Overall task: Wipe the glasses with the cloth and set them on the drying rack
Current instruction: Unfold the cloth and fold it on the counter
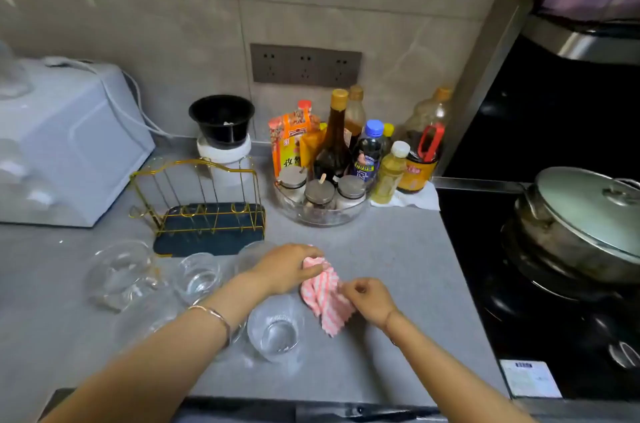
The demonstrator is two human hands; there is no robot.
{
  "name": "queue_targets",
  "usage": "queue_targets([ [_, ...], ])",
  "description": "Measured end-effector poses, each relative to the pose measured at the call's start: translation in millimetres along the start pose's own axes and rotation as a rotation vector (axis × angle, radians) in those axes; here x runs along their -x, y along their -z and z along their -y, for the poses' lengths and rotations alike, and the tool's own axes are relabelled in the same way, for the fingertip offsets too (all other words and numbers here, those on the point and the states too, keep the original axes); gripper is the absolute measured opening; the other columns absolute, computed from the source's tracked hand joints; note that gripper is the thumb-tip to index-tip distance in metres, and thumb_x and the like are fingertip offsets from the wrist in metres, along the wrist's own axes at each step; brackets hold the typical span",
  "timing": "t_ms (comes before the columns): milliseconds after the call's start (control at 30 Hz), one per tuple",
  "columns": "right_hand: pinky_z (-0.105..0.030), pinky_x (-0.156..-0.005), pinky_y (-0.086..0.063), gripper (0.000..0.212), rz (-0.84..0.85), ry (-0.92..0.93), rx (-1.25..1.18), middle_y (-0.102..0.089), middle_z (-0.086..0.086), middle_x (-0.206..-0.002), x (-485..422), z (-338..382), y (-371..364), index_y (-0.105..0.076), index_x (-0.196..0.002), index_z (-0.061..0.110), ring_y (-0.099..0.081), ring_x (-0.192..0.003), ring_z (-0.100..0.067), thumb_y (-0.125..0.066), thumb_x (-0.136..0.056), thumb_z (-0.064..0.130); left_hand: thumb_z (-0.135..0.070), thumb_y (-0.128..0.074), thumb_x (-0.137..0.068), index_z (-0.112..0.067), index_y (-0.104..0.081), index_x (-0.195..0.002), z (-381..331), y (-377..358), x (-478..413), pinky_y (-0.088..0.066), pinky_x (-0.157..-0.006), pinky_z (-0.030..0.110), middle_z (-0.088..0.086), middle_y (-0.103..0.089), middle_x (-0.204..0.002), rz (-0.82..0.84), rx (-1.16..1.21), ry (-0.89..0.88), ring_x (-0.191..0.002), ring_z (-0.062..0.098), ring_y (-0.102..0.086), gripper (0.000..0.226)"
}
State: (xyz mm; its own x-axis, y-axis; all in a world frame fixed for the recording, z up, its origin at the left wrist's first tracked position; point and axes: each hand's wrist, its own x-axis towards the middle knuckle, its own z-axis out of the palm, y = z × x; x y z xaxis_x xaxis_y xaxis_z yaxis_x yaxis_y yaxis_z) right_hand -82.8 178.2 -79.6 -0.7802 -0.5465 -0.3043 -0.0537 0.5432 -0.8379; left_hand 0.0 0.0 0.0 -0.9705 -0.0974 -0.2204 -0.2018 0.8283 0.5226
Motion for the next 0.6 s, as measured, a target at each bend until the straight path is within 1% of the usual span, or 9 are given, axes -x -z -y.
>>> queue_targets([
  [33,-0.025,-0.051,-0.030,0.034,-0.017,-0.029,-0.010,-0.037,-0.001,-0.055,-3.7,-2.0,-6.4,-0.050,-0.058,0.011,-0.029,-0.046,-0.003,-0.063,-0.089,0.017,-0.044,-0.050,-0.097,-0.019,-0.057,-0.132,1.3,-2.6,-2.1,-0.039,-0.104,0.031,0.002,-0.057,-0.138,-0.001,0.008,0.008,-0.128,0.022,-0.049,0.044],
  [100,-0.027,-0.050,-0.028,0.047,-0.083,-0.114,0.014,-0.031,0.008,-0.045,-10.4,0.3,-14.7,-0.041,-0.046,0.018,-0.028,-0.048,-0.007,-0.065,-0.087,0.022,-0.041,-0.051,-0.098,-0.018,-0.060,-0.129,2.9,-6.3,-6.7,-0.041,-0.102,0.033,0.003,-0.060,-0.133,-0.017,0.016,0.013,-0.125,0.024,-0.052,0.040],
  [167,-0.026,-0.048,-0.030,0.056,-0.114,-0.189,0.065,-0.029,0.007,-0.032,-13.5,5.1,-24.2,-0.035,-0.038,0.014,-0.030,-0.046,-0.010,-0.067,-0.082,0.029,-0.041,-0.050,-0.098,-0.018,-0.060,-0.128,1.9,-7.8,-10.2,-0.041,-0.101,0.034,0.002,-0.062,-0.132,-0.034,0.025,0.024,-0.123,0.022,-0.053,0.039],
  [233,-0.024,-0.050,-0.036,0.051,-0.103,-0.259,0.094,-0.033,0.008,-0.032,-17.3,5.4,-31.4,-0.036,-0.040,0.015,-0.036,-0.047,-0.012,-0.068,-0.076,0.033,-0.041,-0.049,-0.099,-0.020,-0.061,-0.127,5.6,-11.9,-16.9,-0.041,-0.101,0.033,0.000,-0.063,-0.129,-0.042,0.050,0.042,-0.121,0.020,-0.054,0.038],
  [333,-0.026,-0.059,-0.049,0.033,-0.085,-0.311,0.000,-0.049,0.010,-0.043,-19.2,5.8,-33.3,-0.052,-0.046,0.018,-0.051,-0.052,-0.014,-0.069,-0.074,0.022,-0.044,-0.047,-0.098,-0.021,-0.063,-0.123,12.8,-14.4,-23.7,-0.042,-0.100,0.036,-0.002,-0.066,-0.124,-0.050,0.050,0.035,-0.119,0.021,-0.056,0.038],
  [400,-0.021,-0.051,-0.047,0.027,-0.073,-0.291,-0.150,-0.053,0.005,-0.051,-16.8,7.1,-28.7,-0.059,-0.056,0.018,-0.051,-0.047,-0.009,-0.069,-0.080,0.012,-0.046,-0.045,-0.098,-0.020,-0.062,-0.124,13.4,-15.8,-27.5,-0.042,-0.101,0.035,-0.001,-0.064,-0.127,-0.033,0.057,0.027,-0.121,0.023,-0.054,0.041],
  [467,-0.014,-0.044,-0.040,0.025,-0.049,-0.207,-0.297,-0.052,0.001,-0.055,-11.0,11.0,-14.7,-0.057,-0.065,0.014,-0.046,-0.040,-0.001,-0.065,-0.086,0.003,-0.040,-0.044,-0.100,-0.016,-0.054,-0.134,9.3,-17.7,-32.7,-0.036,-0.105,0.031,0.003,-0.056,-0.138,0.025,0.065,0.038,-0.128,0.023,-0.049,0.043],
  [533,-0.011,-0.050,-0.039,0.023,-0.007,-0.116,-0.378,-0.052,0.003,-0.057,-2.5,18.5,7.9,-0.054,-0.072,0.012,-0.047,-0.048,-0.002,-0.058,-0.091,0.000,-0.041,-0.040,-0.101,-0.012,-0.044,-0.142,0.1,-19.8,-39.4,-0.030,-0.111,0.028,0.006,-0.047,-0.146,0.108,0.123,0.049,-0.135,0.021,-0.042,0.050],
  [600,-0.016,-0.062,-0.044,0.018,0.060,-0.054,-0.454,-0.058,0.000,-0.065,6.1,24.2,33.5,-0.054,-0.079,0.012,-0.052,-0.060,-0.007,-0.052,-0.095,0.002,-0.041,-0.035,-0.102,-0.011,-0.044,-0.141,-12.3,-20.5,-45.4,-0.030,-0.108,0.022,0.002,-0.049,-0.142,0.158,0.291,0.084,-0.130,0.014,-0.045,0.050],
])
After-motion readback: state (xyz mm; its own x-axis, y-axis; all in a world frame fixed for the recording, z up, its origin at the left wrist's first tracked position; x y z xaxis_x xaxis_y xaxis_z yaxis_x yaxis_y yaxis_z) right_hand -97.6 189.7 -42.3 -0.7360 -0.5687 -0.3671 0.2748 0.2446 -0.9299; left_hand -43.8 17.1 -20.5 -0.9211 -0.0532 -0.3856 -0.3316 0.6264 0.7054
